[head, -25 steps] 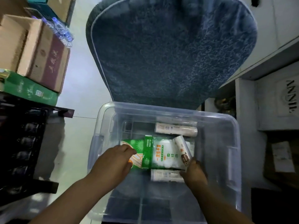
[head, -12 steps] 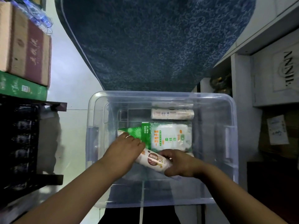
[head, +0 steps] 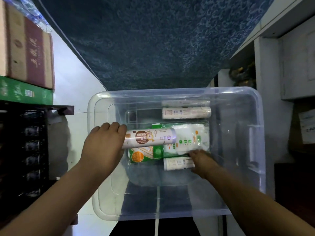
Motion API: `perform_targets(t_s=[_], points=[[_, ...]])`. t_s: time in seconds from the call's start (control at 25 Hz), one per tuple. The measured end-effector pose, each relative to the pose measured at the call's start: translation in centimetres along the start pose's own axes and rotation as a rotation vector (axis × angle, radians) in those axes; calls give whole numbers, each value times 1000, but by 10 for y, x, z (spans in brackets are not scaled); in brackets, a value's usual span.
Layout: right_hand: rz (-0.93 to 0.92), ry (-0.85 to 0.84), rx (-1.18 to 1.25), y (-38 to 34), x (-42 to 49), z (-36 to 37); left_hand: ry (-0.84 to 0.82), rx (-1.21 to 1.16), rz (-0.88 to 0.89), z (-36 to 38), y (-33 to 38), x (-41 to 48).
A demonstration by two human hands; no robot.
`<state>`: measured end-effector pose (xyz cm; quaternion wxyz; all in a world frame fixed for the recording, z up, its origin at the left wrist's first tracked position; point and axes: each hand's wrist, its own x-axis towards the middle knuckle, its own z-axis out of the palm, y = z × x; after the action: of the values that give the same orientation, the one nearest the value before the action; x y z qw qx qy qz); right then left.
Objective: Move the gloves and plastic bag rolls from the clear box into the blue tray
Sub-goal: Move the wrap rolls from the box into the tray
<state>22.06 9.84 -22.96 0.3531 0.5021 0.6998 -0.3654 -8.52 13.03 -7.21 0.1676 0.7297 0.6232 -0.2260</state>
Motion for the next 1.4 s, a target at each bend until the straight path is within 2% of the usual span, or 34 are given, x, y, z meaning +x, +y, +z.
perform_targets(t_s=[0.08, 0.16, 0.36, 0.52, 0.84, 1.0, 1.16, 1.4], points=[[-38, 31, -164, -3, 1, 0, 13, -9, -8, 2, -2, 3], [-66, 79, -218, -7, -5, -4, 31, -26, -6, 3, -3, 3], [69, 293, -37, -12, -66, -29, 134, -159, -32, -17, -10, -5], [172, 539, 108, -24, -142, -53, 212, -263, -17, -52, 0, -12], [510, 909, 315, -33, -312, -60, 301, -432, 293, -153, 94, -50], [777, 1017, 385, -15, -412, -20, 288, -555, 526, -189, 170, -91], [991, 1104, 415, -4, -505, 47, 327, -520, 723, -201, 254, -148], [1259, 1246, 508, -7, -640, 203, 326, -408, 1079, -176, 398, -285]])
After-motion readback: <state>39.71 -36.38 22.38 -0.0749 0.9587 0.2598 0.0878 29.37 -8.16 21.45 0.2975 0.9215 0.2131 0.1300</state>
